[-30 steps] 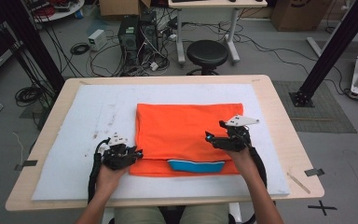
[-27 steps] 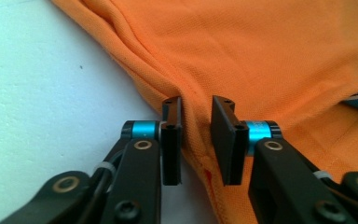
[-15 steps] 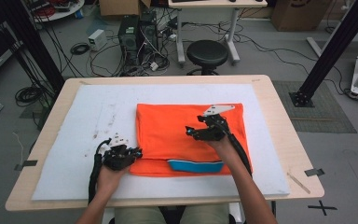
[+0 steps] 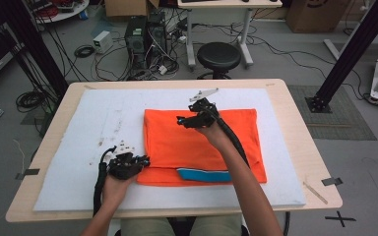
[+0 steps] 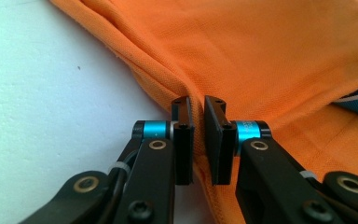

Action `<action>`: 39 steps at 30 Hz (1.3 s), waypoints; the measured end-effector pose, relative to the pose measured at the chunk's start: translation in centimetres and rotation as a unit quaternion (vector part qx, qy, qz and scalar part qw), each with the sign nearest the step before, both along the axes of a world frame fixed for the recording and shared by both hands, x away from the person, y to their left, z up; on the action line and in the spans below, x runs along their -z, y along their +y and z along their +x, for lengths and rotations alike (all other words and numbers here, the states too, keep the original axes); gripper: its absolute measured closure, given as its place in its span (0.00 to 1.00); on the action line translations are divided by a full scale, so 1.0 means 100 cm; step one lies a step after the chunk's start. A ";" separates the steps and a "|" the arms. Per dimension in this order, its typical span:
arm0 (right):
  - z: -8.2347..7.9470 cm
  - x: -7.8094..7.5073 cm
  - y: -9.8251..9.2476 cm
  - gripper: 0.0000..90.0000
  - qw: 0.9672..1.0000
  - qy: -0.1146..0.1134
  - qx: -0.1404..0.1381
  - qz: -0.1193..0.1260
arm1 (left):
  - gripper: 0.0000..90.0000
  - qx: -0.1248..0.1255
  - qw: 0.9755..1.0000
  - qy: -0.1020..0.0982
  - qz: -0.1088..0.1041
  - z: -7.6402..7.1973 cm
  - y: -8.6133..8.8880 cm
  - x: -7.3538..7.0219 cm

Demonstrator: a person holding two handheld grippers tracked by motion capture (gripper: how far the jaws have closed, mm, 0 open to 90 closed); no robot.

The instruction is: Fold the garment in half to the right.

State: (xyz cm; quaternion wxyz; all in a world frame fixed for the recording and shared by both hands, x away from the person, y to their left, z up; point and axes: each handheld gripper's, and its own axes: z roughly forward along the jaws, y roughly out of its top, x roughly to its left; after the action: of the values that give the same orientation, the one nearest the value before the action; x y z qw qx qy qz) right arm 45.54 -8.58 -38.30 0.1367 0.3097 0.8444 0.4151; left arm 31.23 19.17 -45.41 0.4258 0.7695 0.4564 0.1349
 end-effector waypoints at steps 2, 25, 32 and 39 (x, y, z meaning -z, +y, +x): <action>0.006 0.002 0.009 0.36 1.000 0.007 -0.003 -0.007 | 0.91 0.000 1.000 -0.002 -0.001 0.000 -0.001 0.000; 0.044 0.035 0.116 0.38 0.994 0.070 -0.040 -0.071 | 0.91 -0.001 1.000 -0.004 0.003 -0.001 -0.001 0.000; 0.048 0.048 0.140 0.40 0.991 0.093 -0.042 -0.082 | 0.91 -0.002 1.000 -0.006 0.002 -0.001 -0.001 0.000; 0.044 0.056 0.156 0.51 0.989 0.076 -0.032 -0.125 | 0.91 -0.001 1.000 -0.007 0.004 -0.002 -0.001 0.000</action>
State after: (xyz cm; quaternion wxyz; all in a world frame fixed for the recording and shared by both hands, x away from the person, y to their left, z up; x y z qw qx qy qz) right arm 49.95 6.99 -43.85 0.0962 0.2938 0.9070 0.2860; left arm 31.07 19.06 -45.37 0.4257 0.7697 0.4538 0.1430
